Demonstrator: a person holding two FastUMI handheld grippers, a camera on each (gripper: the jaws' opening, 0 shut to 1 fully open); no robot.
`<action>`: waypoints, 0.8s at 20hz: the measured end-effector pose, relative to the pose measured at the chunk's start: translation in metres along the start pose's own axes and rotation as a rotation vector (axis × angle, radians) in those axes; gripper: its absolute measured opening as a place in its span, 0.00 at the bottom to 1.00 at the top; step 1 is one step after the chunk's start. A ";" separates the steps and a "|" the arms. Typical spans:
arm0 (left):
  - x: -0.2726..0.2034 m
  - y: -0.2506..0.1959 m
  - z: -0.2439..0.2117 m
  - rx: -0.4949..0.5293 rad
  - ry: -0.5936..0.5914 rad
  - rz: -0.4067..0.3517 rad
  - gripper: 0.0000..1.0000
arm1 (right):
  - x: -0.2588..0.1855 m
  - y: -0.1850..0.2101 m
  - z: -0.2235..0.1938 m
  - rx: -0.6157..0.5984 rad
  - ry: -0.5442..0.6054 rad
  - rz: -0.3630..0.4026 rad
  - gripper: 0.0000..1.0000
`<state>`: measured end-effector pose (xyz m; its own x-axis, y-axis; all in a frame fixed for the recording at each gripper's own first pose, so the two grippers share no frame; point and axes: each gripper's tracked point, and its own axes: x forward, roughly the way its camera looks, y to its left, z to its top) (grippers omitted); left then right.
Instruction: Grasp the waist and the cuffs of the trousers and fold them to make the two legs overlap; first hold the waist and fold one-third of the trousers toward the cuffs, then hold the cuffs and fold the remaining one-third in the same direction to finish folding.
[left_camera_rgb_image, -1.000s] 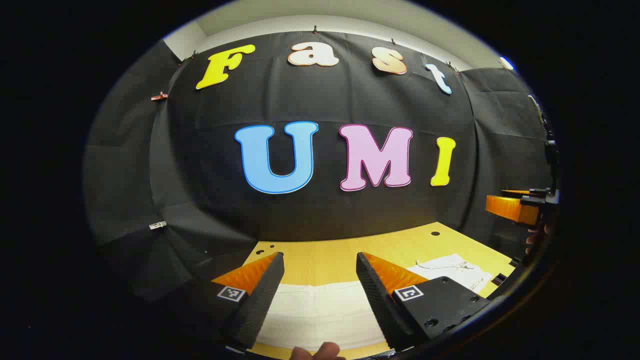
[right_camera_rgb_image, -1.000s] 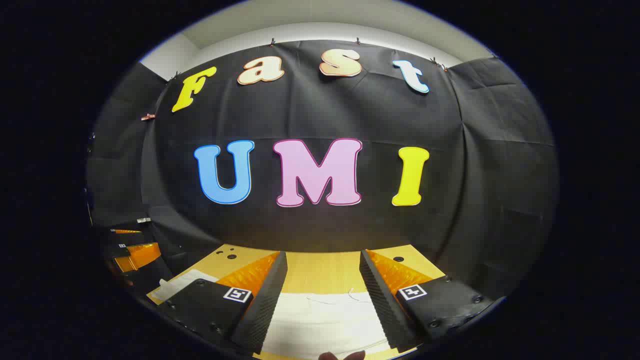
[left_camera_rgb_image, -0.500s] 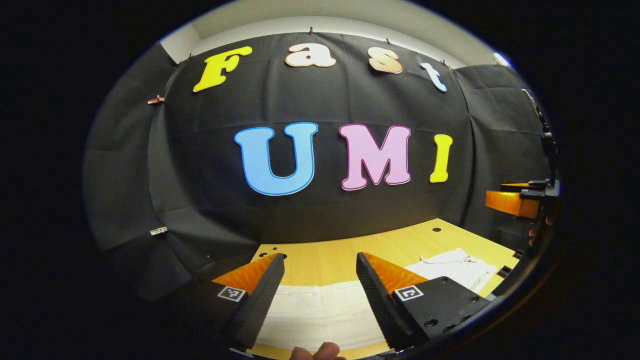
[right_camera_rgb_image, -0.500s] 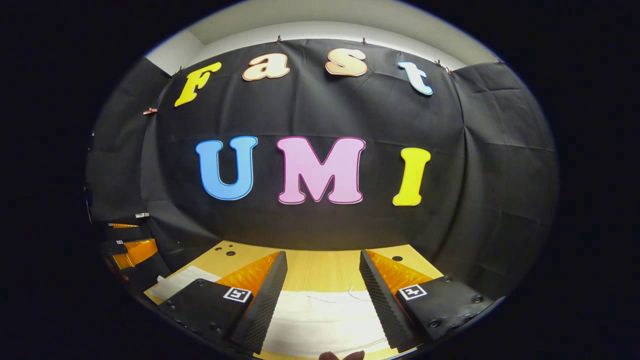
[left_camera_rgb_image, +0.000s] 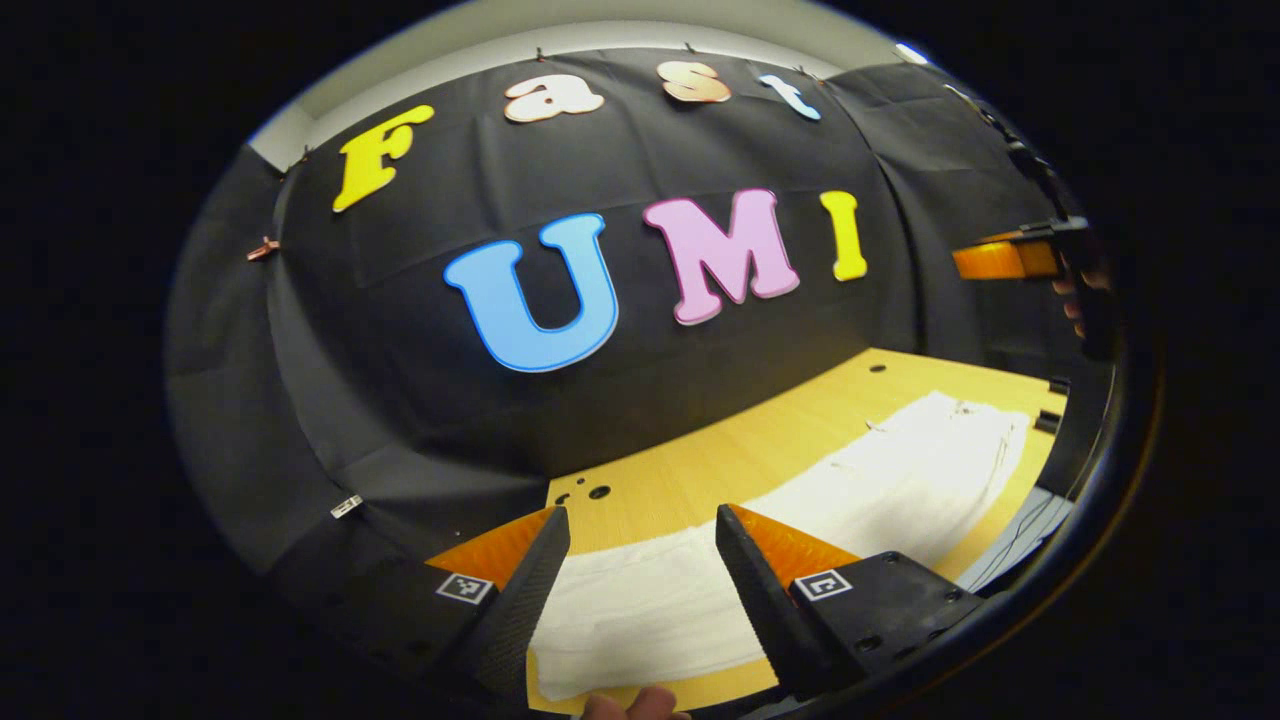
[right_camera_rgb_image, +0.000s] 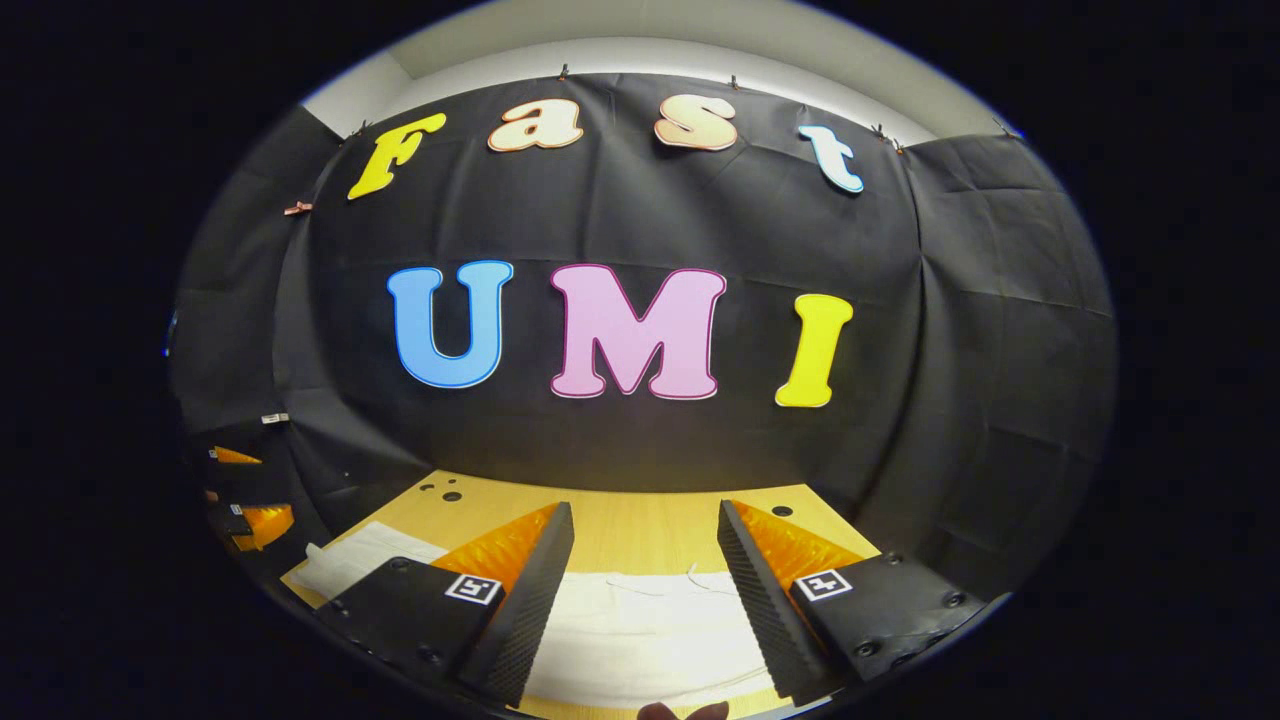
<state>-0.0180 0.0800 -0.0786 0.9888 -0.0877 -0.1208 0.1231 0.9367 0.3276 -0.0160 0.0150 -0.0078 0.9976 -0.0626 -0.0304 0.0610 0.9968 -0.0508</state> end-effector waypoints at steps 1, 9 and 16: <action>-0.001 -0.002 -0.017 0.031 0.029 -0.031 0.94 | -0.002 -0.002 -0.001 0.002 -0.002 -0.011 0.90; -0.004 -0.013 -0.139 0.363 0.194 -0.227 0.93 | -0.016 0.000 -0.012 -0.014 0.035 -0.035 0.89; 0.006 -0.026 -0.229 0.583 0.358 -0.373 0.93 | -0.031 -0.009 -0.016 -0.042 0.057 -0.059 0.93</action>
<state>-0.0345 0.1325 -0.3023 0.7982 -0.1540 -0.5824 0.5645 0.5287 0.6339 -0.0482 0.0067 -0.0222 0.9887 -0.1247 -0.0826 0.1167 0.9886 -0.0956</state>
